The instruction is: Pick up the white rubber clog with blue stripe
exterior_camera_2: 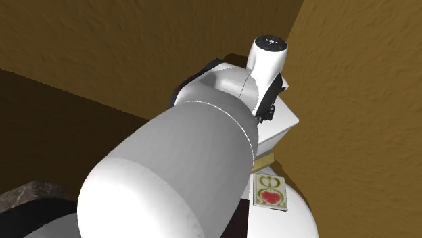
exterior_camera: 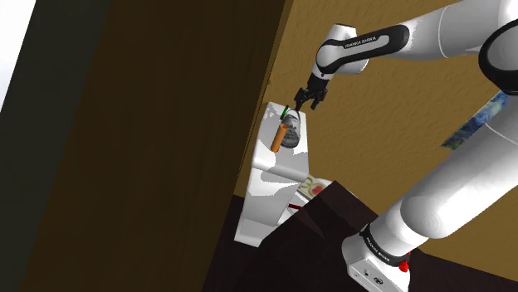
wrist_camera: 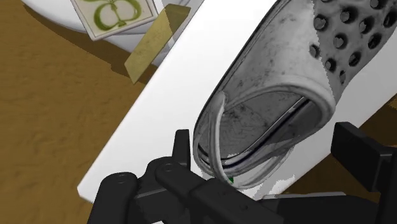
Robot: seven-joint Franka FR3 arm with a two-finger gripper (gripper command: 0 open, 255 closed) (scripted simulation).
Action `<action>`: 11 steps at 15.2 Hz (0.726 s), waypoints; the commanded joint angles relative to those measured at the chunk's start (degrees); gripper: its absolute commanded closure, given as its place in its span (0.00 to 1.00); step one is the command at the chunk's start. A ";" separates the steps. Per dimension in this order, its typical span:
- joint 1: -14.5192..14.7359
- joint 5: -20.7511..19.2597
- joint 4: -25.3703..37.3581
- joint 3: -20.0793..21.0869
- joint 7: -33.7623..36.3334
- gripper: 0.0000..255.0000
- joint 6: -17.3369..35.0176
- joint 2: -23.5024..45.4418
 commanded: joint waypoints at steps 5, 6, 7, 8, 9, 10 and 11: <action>-0.91 0.69 3.26 -0.72 -0.99 0.00 4.26 7.24; -0.93 0.77 2.95 -0.70 -1.02 0.00 4.97 7.65; -0.96 0.85 2.65 -0.69 -1.04 0.00 5.68 8.08; -0.98 0.94 2.36 -0.67 -1.08 0.00 6.40 8.51; -1.00 1.03 2.09 -0.66 -1.11 0.00 7.11 8.95; -1.02 1.08 1.92 -0.65 -1.13 0.00 7.52 9.20; -1.02 1.09 1.94 -0.65 -1.13 0.00 7.51 9.21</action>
